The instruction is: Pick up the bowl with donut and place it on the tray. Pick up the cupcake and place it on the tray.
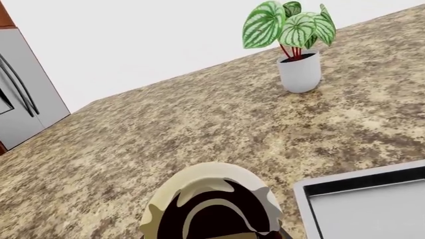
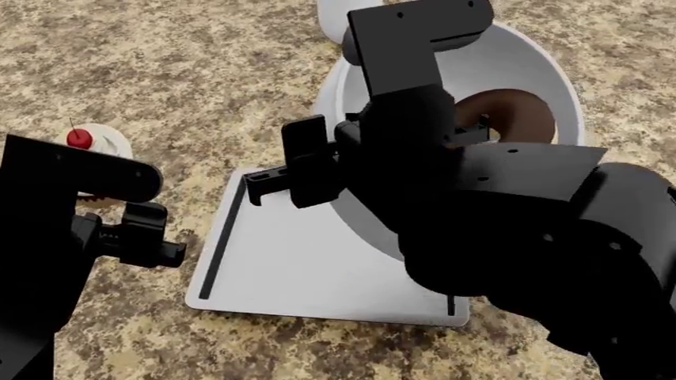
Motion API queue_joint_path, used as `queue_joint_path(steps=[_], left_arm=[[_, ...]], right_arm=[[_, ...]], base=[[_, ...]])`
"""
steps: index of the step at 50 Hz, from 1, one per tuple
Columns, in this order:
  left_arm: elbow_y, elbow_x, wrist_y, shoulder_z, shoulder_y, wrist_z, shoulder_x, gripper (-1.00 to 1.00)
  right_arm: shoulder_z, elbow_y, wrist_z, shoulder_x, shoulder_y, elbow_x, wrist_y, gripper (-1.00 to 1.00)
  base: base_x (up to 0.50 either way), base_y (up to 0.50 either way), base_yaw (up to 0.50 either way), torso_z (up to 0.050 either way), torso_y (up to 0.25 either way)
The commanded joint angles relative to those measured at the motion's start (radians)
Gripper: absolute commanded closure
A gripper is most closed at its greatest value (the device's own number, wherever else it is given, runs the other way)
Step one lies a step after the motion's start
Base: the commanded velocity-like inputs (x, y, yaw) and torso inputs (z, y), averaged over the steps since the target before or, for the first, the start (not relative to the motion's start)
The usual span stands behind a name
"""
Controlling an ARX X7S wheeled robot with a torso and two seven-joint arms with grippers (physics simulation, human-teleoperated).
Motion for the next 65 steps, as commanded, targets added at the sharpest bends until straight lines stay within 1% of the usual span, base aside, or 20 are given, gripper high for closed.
queue_joint_path(steps=[1,3,10,18,19,20,28,33,48,65], left_arm=[[-0.03,-0.019,0.04,-0.016,0.006,0.012,0.01,1.0],[-0.03,-0.02,0.04,-0.015,0.006,0.011,0.01,1.0],[-0.045,-0.021,0.052,-0.011,0.006,0.008,0.01,1.0],[-0.043,-0.025,0.051,-0.01,0.006,0.005,0.009,1.0],[-0.047,-0.025,0.056,-0.011,0.008,0.006,0.007,1.0],[-0.051,-0.025,0.058,-0.011,0.007,0.006,0.007,1.0],[-0.048,-0.03,0.054,-0.008,0.004,0.003,0.008,1.0],[-0.058,-0.029,0.063,-0.001,0.006,0.0,0.01,1.0],[-0.08,-0.036,0.084,-0.001,0.009,-0.001,0.007,1.0],[-0.076,-0.045,0.08,-0.003,0.008,-0.006,0.001,1.0]], right_arm=[[-0.003,0.184,-0.05,-0.062,0.048,-0.048,0.003,1.0],[-0.004,0.184,-0.05,-0.062,0.049,-0.048,0.003,1.0],[-0.074,0.182,0.005,-0.063,0.11,-0.049,0.128,1.0],[-0.079,0.18,0.0,-0.063,0.113,-0.044,0.135,1.0],[-0.097,0.167,0.002,-0.07,0.135,-0.034,0.174,1.0],[-0.083,0.143,-0.004,-0.069,0.142,-0.004,0.184,1.0],[-0.065,0.125,-0.008,-0.066,0.141,0.025,0.179,1.0],[-0.03,0.139,-0.009,-0.073,0.128,0.063,0.153,1.0],[-0.078,0.206,-0.09,-0.097,0.104,-0.017,0.109,1.0],[-0.102,0.225,-0.117,-0.101,0.095,-0.049,0.093,1.0]], base=[[0.0,0.0,0.0,0.0,0.0],[0.0,0.0,0.0,0.0,0.0],[0.0,0.0,0.0,0.0,0.001],[0.0,0.0,0.0,0.0,0.001],[0.0,0.0,0.0,0.0,0.0],[0.0,0.0,0.0,0.0,0.0],[0.0,0.0,0.0,0.001,0.001],[0.0,0.0,0.0,0.0,0.0],[0.0,0.0,0.0,0.0,0.001],[0.0,0.0,0.0,0.001,0.001]])
